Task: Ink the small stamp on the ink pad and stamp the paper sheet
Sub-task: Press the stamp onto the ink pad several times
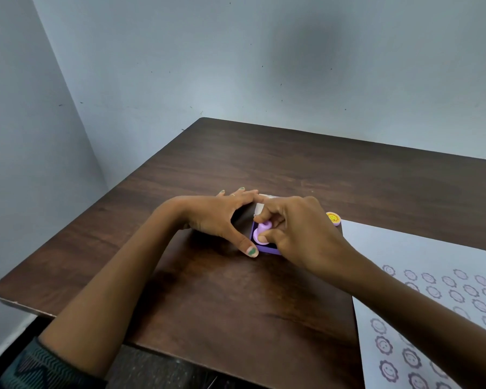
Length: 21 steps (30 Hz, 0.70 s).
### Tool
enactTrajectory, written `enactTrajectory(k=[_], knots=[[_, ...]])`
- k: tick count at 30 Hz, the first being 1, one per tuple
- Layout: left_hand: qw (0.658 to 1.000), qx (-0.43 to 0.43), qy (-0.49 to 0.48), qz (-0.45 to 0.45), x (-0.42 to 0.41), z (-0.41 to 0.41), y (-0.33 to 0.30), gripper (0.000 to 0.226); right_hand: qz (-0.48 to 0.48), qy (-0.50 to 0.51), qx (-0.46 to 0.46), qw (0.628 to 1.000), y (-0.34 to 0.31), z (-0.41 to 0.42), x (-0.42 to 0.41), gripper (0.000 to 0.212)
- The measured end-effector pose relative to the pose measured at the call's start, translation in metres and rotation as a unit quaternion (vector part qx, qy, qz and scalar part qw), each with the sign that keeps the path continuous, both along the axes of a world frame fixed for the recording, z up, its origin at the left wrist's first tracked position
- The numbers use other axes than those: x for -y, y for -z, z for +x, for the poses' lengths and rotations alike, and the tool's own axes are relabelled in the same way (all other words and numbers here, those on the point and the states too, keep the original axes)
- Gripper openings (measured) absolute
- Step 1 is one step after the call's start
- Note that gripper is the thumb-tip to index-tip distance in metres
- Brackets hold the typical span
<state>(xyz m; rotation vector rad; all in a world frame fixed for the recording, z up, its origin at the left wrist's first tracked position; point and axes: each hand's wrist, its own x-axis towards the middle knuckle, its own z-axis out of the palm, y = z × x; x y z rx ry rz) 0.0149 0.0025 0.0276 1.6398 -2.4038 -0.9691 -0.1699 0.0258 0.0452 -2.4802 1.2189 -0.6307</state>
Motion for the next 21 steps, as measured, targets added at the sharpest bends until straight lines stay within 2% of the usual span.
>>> enactTrajectory(k=[15,21], knots=[[1.0,-0.005,0.005,-0.004,0.0,0.0,0.0,0.099,-0.01,0.001,-0.005,1.0,0.0,0.001,-0.001,0.014],[1.0,-0.002,0.004,-0.005,0.0,-0.001,0.001,0.102,0.014,-0.006,-0.015,1.0,-0.007,0.004,0.0,0.015]])
